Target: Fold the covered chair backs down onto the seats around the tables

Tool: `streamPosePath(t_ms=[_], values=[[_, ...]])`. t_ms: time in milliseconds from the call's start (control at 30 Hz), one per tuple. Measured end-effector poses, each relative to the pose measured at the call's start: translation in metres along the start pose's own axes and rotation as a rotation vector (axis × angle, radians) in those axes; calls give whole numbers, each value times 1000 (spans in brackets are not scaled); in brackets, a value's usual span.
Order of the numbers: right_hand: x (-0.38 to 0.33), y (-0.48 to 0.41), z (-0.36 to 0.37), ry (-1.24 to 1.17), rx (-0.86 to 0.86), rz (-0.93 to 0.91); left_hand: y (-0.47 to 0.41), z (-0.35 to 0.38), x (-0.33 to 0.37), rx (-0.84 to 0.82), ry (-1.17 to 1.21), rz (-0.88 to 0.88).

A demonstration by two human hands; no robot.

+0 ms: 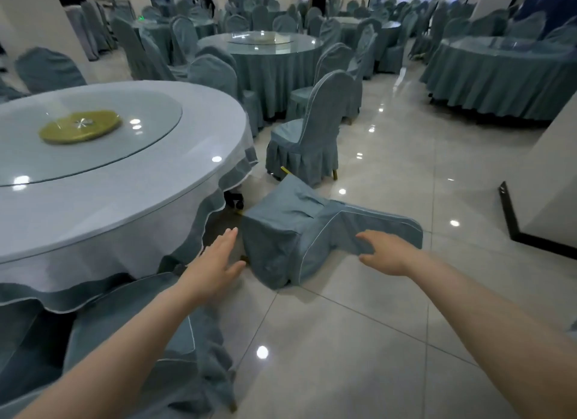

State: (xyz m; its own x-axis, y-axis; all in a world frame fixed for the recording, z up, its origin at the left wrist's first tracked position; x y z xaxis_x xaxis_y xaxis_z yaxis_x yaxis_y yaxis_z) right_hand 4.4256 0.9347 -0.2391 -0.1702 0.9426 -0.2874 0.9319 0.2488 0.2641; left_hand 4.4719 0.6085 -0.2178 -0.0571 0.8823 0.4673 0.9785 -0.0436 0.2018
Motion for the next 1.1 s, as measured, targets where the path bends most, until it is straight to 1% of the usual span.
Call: streamPosePath(t_ms=[233,433,567,667,800,900,1000,1100], values=[[91,-60,-5,18,-39,13,-72,27,39,-49,-2,-15],[166,-144,-57,136,-31,-65,-190,34,71,4,-66,-21],[234,-192,-110,171,-21,-20,-273,51,108,23,-52,-42],[274,-218,-133,155,0,17,-318,66,139,15,-34,-43],[325,-252,-149,162,-73,-20,-370,86,184,3,-4,-50],[372,-286,-167,182,-84,-42,-406,100,216,47,8,-61],[427,-318,-180,187,-119,-55,-434,121,248,72,11,-108],[480,-352,-191,173,-153,-79,-451,143,277,96,85,-219]])
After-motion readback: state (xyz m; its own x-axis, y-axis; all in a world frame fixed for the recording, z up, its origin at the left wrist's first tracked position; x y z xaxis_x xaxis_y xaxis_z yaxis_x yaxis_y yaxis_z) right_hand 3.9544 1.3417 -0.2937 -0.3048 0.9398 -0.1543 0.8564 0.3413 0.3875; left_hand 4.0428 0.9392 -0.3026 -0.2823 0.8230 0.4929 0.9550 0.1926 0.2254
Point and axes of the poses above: each hand's wrist, its own y-axis away from the middle knuckle, its own z-axis out of the palm, x = y × z, the point moved 5 cm from there along -y, towards the middle knuckle, and after that the axes turned 7 degrees about -z, right-handed, at the moved point
